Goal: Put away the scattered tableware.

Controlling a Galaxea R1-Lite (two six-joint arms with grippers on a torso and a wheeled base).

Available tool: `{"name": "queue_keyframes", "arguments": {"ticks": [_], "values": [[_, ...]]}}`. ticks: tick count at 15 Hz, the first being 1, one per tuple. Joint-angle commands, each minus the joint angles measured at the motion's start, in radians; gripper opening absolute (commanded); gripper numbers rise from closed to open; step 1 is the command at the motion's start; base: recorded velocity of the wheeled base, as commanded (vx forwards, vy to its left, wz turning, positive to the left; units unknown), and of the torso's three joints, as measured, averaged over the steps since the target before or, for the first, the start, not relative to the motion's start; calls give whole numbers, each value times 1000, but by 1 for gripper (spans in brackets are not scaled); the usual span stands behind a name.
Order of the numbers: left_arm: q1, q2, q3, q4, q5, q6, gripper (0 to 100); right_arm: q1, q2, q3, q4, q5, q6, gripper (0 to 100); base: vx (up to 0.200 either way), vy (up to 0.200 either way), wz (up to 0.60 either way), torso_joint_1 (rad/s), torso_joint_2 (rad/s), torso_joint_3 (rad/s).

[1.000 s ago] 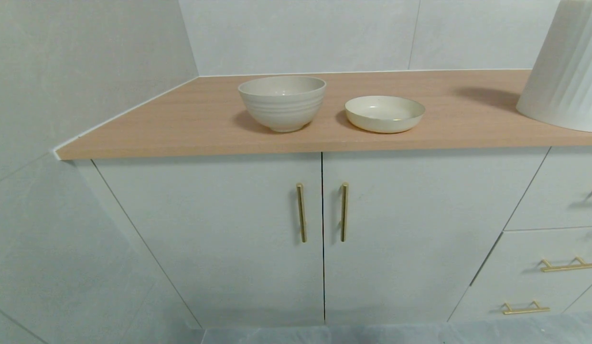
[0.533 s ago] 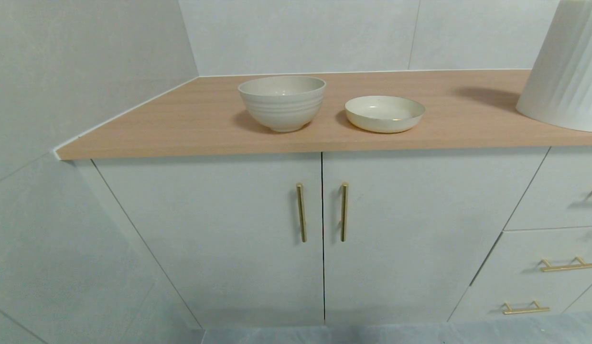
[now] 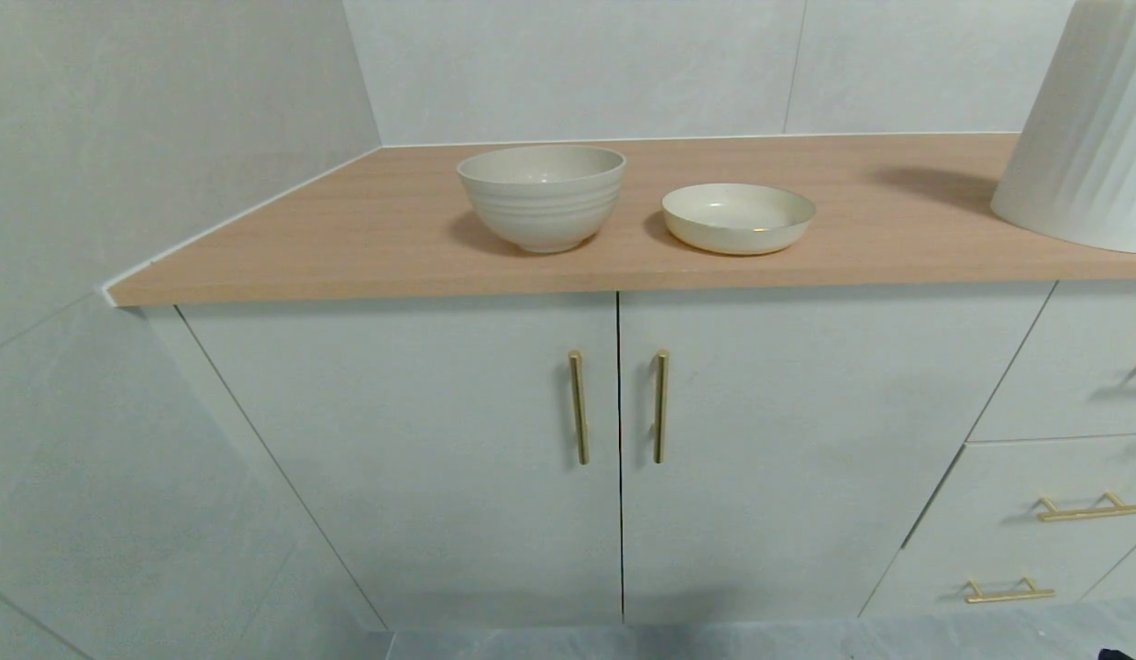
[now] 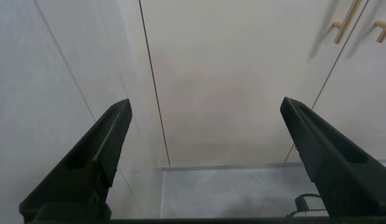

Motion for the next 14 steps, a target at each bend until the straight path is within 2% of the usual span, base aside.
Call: {"name": "queue_keyframes", "arguments": {"ticks": [1, 4, 9, 11, 14], "values": [[1, 2, 0, 0, 0, 0, 100, 77, 226, -9, -9, 10, -46, 100, 0, 0, 0, 0, 0, 0], [1, 0, 0, 0, 0, 0, 100, 180, 318, -49, -92, 9, -59, 100, 0, 0, 0, 0, 0, 0], [1, 2, 0, 0, 0, 0, 100, 269, 539, -157, -240, 16, -21, 100, 0, 0, 0, 0, 0, 0], [1, 2, 0, 0, 0, 0, 100, 277, 699, -246, -327, 39, 17, 100, 0, 0, 0, 0, 0, 0], [1, 2, 0, 0, 0, 2, 100, 356, 822, -371, -359, 36, 57, 100, 0, 0, 0, 0, 0, 0]]}}
